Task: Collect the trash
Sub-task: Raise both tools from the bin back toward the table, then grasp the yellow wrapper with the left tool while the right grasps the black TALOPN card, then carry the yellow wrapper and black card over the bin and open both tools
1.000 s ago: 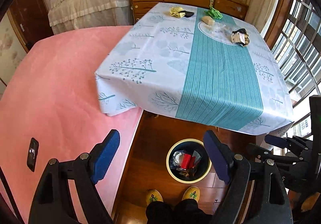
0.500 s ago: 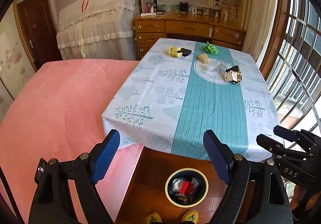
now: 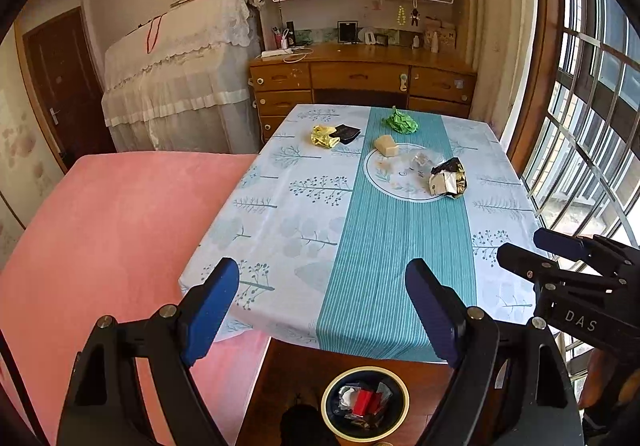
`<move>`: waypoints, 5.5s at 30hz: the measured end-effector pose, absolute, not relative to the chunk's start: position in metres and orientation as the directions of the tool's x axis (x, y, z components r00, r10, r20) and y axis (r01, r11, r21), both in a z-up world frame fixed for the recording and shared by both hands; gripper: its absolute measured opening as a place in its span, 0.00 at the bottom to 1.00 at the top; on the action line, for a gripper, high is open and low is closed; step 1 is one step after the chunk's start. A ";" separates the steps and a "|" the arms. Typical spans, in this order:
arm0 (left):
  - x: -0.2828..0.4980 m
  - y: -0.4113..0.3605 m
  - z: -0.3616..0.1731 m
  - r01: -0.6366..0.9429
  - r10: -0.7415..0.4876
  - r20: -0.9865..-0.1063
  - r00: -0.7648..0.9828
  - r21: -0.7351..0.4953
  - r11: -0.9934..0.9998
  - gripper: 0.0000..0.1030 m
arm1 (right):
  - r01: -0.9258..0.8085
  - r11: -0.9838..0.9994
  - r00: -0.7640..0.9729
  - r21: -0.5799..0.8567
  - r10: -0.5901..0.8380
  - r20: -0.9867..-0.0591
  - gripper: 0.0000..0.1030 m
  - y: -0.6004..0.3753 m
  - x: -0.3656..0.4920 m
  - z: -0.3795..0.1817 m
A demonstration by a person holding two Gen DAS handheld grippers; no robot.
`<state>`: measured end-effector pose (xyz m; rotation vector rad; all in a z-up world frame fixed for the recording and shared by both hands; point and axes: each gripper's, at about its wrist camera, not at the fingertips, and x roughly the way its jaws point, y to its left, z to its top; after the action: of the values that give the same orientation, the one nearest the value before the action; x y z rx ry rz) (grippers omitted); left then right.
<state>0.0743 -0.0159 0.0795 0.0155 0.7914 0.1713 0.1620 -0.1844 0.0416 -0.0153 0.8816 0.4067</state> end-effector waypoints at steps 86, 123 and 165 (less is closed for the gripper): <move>0.575 0.229 -0.115 -0.160 -0.260 -0.900 0.350 -0.331 0.930 0.27 | -0.432 0.902 0.301 -0.013 0.130 -0.945 0.79 0.035 0.648 -0.139; 0.365 0.171 -0.026 -0.076 -0.210 -0.871 0.444 -0.270 0.960 0.27 | -0.357 0.900 0.319 0.251 0.370 -0.872 0.57 -0.018 0.412 -0.029; 0.044 -0.021 -0.262 0.182 -0.242 -0.966 0.085 -0.224 0.957 0.29 | 0.063 0.946 0.101 0.318 0.311 -0.945 0.61 -0.167 0.065 -0.309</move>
<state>0.0441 -0.0209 -0.2616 -0.0502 1.4519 -0.3165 0.0654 -0.1669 -0.3092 0.3097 1.4652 0.1872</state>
